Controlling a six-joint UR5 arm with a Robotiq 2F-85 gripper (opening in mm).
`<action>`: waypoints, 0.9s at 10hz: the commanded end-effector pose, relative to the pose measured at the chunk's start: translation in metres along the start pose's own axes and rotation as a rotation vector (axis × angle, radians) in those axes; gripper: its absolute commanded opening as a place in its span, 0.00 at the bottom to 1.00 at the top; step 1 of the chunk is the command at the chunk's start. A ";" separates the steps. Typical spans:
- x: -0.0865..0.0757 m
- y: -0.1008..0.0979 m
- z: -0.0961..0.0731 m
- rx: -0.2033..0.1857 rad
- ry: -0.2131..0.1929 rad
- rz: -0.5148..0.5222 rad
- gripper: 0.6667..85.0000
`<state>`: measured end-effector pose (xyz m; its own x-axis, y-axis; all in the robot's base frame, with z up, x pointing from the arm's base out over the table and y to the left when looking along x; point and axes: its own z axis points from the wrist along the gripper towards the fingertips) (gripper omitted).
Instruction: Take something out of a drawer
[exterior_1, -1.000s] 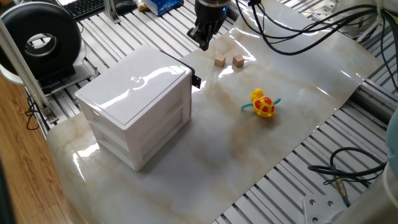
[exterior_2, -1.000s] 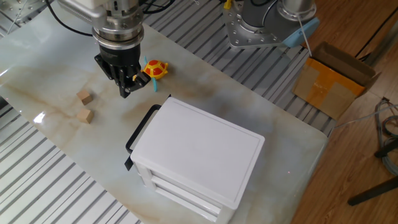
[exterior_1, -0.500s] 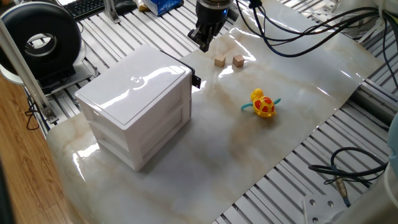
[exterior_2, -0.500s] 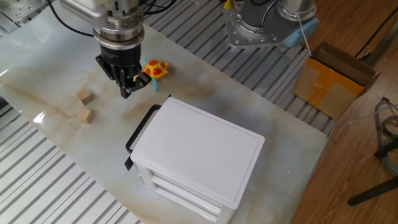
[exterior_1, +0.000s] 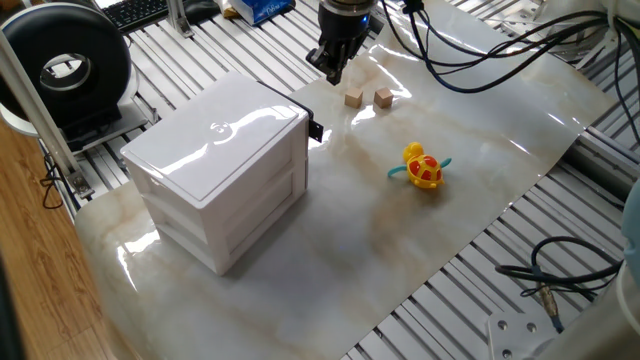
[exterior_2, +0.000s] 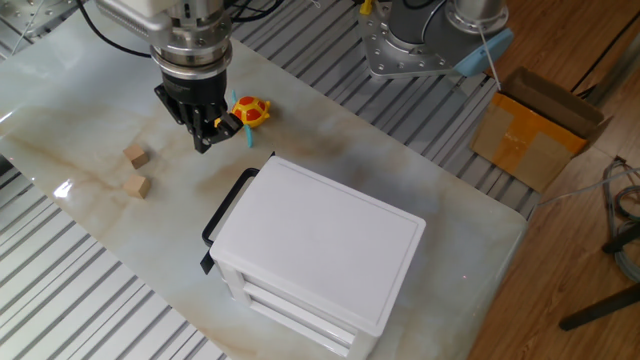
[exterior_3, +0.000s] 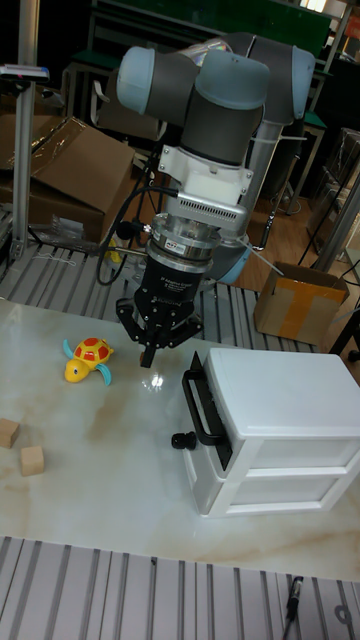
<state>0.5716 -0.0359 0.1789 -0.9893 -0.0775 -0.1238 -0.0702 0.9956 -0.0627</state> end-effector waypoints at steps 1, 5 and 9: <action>-0.002 0.004 -0.001 -0.020 -0.007 -0.020 0.01; 0.004 0.004 -0.001 -0.021 0.016 -0.093 0.01; 0.011 0.028 -0.020 -0.064 0.056 -0.083 0.19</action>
<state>0.5614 -0.0219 0.1838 -0.9851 -0.1519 -0.0809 -0.1497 0.9882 -0.0322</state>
